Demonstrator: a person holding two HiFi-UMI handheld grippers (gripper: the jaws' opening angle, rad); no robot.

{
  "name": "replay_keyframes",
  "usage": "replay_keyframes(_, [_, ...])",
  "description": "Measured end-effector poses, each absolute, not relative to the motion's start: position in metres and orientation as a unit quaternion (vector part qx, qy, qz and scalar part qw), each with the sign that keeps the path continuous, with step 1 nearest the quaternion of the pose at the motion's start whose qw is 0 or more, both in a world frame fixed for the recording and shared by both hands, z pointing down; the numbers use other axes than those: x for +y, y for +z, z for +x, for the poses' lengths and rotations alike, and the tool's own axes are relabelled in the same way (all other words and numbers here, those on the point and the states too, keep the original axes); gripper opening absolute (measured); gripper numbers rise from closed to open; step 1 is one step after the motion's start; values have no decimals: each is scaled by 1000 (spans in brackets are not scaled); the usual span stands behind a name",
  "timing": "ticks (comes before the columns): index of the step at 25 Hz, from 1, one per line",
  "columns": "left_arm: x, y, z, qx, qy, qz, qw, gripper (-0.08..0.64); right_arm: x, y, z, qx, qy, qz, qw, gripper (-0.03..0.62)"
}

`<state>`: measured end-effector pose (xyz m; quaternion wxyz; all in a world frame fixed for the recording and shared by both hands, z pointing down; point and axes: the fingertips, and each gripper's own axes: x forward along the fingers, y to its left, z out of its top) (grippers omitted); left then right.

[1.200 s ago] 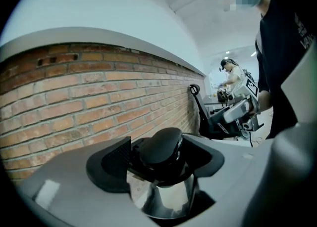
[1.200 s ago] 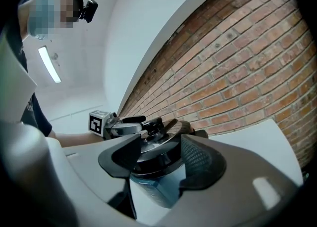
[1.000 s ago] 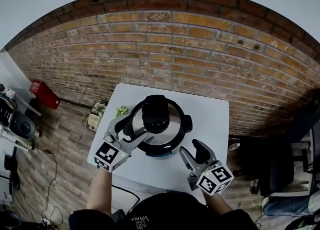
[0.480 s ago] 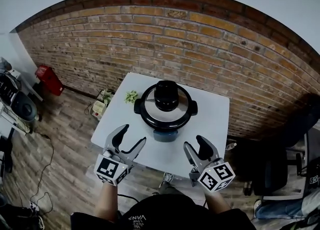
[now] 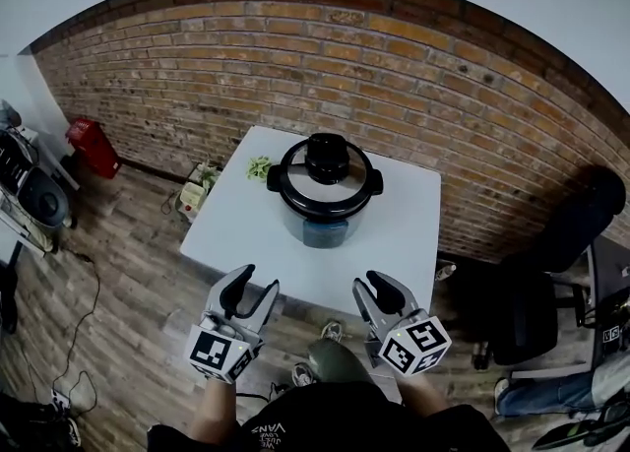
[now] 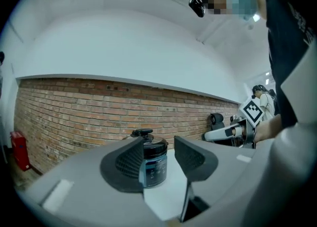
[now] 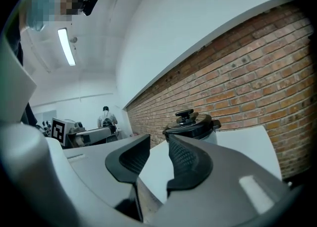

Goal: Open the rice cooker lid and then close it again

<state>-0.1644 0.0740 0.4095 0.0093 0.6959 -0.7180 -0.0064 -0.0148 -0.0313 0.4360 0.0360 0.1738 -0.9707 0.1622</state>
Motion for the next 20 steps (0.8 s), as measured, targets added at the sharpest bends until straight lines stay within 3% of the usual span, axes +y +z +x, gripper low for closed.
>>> replay_keyframes(4, [99,412,-157,-739,-7,673,18,70,-19,436,-9,-974,152,162,40,19])
replay_keyframes(7, [107,417,-150,-752,-9,659,20,18,-19,437,-4,-976,151,152,41,6])
replay_keyframes(20, [87,431,-90,-790,21,612,5,2,-39,468,34,-977,178,94,76,6])
